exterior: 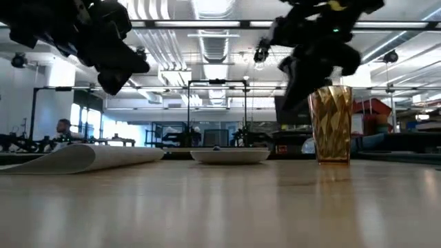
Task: Set table place
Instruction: Adjust the cup
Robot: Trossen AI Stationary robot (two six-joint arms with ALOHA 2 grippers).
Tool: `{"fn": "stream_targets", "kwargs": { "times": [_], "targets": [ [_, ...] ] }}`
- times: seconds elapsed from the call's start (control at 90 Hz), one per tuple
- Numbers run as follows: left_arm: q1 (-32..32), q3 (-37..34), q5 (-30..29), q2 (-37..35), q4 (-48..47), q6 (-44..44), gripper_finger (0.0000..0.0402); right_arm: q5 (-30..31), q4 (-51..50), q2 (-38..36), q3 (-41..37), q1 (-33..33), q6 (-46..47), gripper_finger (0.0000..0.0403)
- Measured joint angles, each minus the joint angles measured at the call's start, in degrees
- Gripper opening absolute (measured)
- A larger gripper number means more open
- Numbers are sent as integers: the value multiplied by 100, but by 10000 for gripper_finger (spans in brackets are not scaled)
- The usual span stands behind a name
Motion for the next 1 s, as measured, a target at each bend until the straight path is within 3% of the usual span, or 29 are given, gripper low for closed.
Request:
{"fn": "stream_targets", "kwargs": {
  "times": [0.311,0.533,0.711,1.0],
  "targets": [
    [-3,0,-271,15,129,203,0,237,78,-678,-948,433,1157,2],
    [-3,-7,-392,27,115,368,0,1667,91,-547,-1293,356,1277,2],
    [-5,-7,-403,43,68,358,0,2427,78,-522,-1480,100,1470,2],
    [-5,-11,-406,324,17,344,0,2551,74,-522,-1702,-258,1453,2]
  ]
}}
